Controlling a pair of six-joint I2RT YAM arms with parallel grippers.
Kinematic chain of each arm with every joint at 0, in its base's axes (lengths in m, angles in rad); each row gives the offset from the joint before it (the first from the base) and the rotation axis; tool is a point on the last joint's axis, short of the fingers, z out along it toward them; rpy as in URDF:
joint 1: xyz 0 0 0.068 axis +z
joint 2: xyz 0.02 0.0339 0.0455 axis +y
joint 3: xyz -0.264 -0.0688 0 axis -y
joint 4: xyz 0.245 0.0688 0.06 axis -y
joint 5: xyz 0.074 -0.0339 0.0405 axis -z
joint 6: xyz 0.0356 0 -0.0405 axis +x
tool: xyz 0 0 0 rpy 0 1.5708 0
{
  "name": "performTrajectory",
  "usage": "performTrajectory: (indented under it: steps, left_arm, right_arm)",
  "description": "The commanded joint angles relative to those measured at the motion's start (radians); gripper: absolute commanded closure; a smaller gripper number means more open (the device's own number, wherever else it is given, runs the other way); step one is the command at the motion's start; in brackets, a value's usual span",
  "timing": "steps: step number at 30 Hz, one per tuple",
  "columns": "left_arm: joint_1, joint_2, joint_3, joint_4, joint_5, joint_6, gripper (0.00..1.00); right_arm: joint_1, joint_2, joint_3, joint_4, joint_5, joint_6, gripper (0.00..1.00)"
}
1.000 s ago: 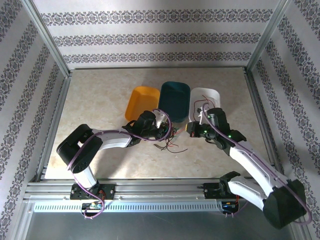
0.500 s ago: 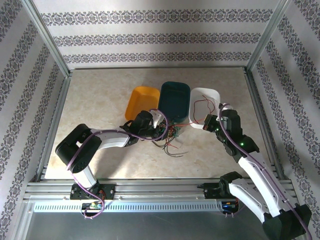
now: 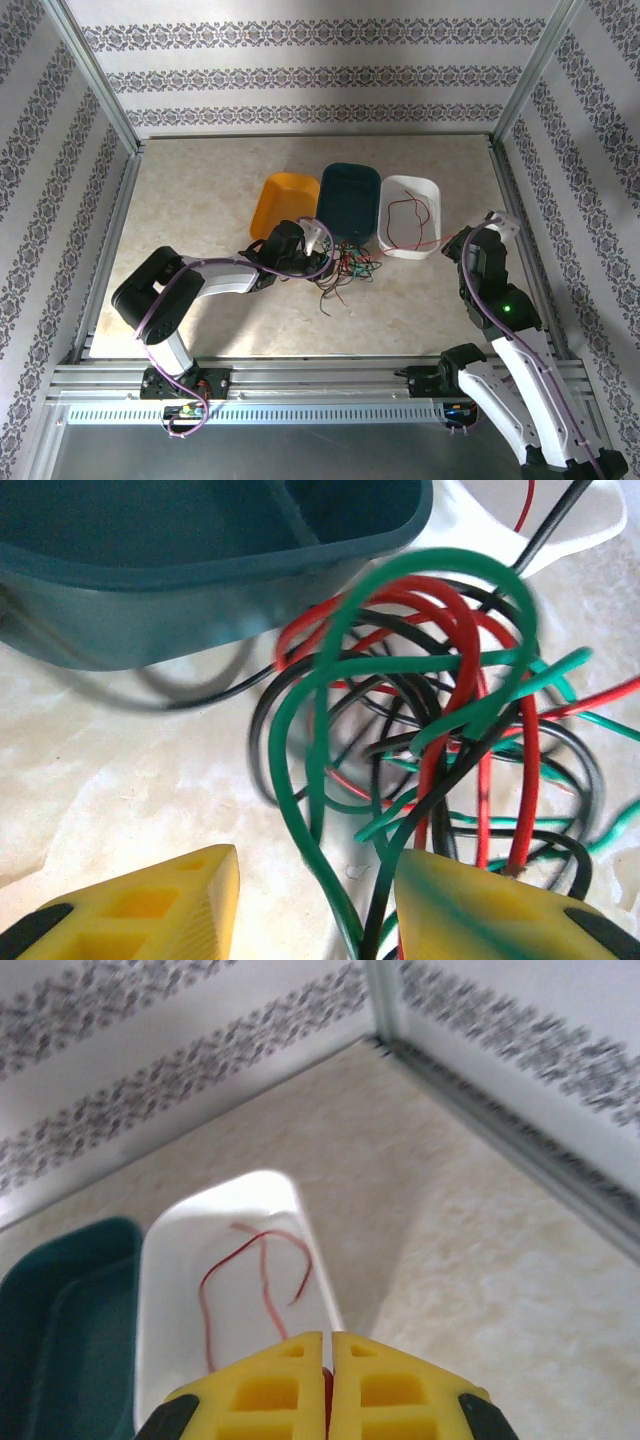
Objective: Untangle the cables
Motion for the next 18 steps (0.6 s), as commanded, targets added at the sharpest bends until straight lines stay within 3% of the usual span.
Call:
performTrajectory:
  steps: [1, 8, 10, 12, 14, 18]
  left_arm:
    - [0.02, 0.019, -0.009, -0.009, 0.0, -0.009, 0.71]
    - [0.021, 0.037, 0.012, -0.031, 0.015, -0.003, 0.93]
    - [0.021, 0.034, 0.012, -0.028, 0.017, -0.003, 0.93]
    - [0.02, 0.024, 0.015, -0.02, 0.048, 0.002, 0.82]
    - [0.016, 0.007, 0.023, -0.01, 0.112, 0.01, 0.64]
    - [-0.013, -0.022, 0.094, -0.078, 0.202, 0.063, 0.44]
  right_arm:
    - [-0.021, -0.028, 0.042, -0.002, 0.165, 0.003, 1.0]
    - [-0.046, -0.033, 0.066, 0.049, 0.133, -0.052, 1.0]
    - [-0.058, -0.039, 0.068, 0.091, 0.065, -0.071, 1.0]
    - [-0.06, -0.028, 0.078, 0.11, -0.011, -0.075, 1.0]
    - [-0.06, -0.002, 0.087, 0.12, -0.117, -0.093, 1.0]
    - [-0.06, 0.04, 0.084, 0.135, -0.247, -0.097, 1.0]
